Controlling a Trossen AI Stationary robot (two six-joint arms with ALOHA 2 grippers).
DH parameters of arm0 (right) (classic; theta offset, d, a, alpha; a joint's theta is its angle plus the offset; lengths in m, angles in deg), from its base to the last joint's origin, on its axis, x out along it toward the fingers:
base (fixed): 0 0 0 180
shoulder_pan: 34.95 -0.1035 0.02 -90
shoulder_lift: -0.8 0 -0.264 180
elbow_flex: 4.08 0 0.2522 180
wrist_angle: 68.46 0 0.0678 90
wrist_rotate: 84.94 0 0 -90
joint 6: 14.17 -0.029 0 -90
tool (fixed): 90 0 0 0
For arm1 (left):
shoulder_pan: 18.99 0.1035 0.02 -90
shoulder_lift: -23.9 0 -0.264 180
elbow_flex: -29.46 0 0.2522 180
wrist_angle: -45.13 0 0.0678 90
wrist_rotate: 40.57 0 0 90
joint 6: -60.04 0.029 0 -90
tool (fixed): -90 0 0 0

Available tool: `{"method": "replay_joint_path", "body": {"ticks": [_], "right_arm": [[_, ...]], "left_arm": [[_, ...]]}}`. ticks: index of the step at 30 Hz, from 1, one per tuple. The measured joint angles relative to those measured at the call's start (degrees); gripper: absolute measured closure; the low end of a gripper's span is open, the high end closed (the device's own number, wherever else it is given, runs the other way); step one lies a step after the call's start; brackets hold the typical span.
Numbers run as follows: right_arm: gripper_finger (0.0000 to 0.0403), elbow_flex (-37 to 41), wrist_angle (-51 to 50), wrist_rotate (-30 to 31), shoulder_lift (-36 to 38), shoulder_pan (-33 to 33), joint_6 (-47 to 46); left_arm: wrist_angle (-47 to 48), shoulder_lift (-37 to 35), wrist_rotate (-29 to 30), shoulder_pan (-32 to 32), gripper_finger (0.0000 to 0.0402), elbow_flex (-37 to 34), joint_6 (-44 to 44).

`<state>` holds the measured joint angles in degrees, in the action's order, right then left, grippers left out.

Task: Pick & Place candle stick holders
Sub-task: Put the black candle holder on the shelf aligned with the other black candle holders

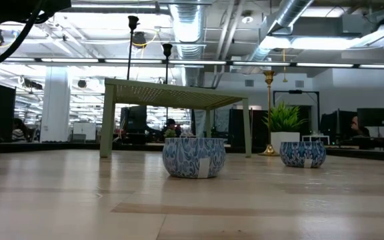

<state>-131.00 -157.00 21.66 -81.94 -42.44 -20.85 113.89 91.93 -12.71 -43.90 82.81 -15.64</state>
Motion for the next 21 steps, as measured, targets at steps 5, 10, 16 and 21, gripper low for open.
{"method": "replay_joint_path", "body": {"ticks": [5,10,16,21], "right_arm": [[0.0182,0.0,-0.2,0.0,0.0,0.0,0.2],[0.0182,0.0,-0.2,0.0,0.0,0.0,0.7],[0.0182,0.0,-0.2,0.0,0.0,0.0,1.7],[0.0182,0.0,-0.1,0.0,0.2,0.4,2.7]], "left_arm": [[-0.1,0.0,-0.2,0.0,0.0336,0.0,0.3],[-0.1,0.0,-0.2,0.0,0.0366,0.0,0.4],[0.0,-0.4,0.7,0.0,0.0366,0.1,-1.2],[0.4,-4.3,3.0,0.0,0.0366,0.1,-6.8]]}}
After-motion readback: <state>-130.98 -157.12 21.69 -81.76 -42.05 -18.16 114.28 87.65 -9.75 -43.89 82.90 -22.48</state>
